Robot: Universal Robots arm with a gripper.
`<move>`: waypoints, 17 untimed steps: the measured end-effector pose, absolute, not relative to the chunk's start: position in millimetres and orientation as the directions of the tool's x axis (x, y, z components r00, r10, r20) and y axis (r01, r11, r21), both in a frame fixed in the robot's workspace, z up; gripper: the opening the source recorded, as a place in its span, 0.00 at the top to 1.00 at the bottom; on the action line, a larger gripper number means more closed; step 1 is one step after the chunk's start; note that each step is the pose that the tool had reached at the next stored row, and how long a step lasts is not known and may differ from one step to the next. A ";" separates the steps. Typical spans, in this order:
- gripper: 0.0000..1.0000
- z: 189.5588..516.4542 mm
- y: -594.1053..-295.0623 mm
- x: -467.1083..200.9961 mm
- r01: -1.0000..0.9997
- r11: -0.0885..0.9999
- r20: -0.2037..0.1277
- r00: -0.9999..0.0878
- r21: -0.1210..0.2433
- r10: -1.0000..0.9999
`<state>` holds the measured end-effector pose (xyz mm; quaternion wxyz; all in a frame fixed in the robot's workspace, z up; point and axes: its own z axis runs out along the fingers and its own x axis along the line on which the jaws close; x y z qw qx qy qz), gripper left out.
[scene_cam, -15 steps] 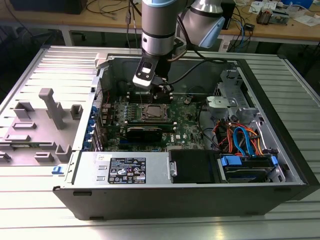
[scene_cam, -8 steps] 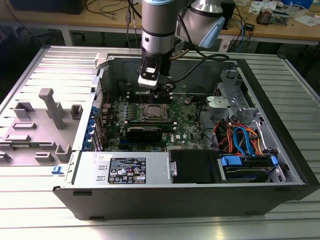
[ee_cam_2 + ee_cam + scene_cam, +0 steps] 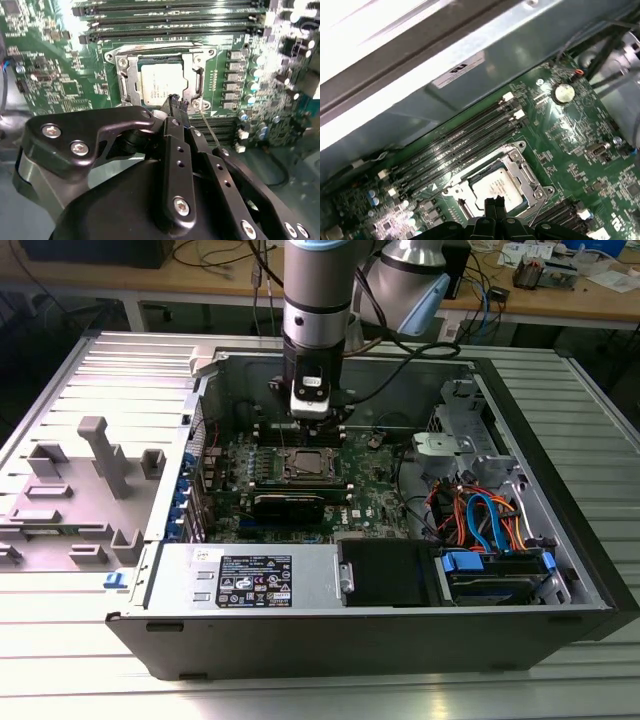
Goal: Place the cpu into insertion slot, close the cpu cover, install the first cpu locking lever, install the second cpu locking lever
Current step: 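Install the first cpu locking lever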
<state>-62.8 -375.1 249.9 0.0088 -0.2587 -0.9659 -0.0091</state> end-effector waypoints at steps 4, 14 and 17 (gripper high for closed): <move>0.89 249.8 -375.1 -67.3 0.421 0.907 0.021 -0.907 0.014 0.421; 0.89 260.0 -375.1 -83.4 0.420 0.907 0.007 -0.907 0.020 0.420; 0.89 268.4 -375.1 -84.2 0.418 0.908 0.004 -0.908 0.022 0.418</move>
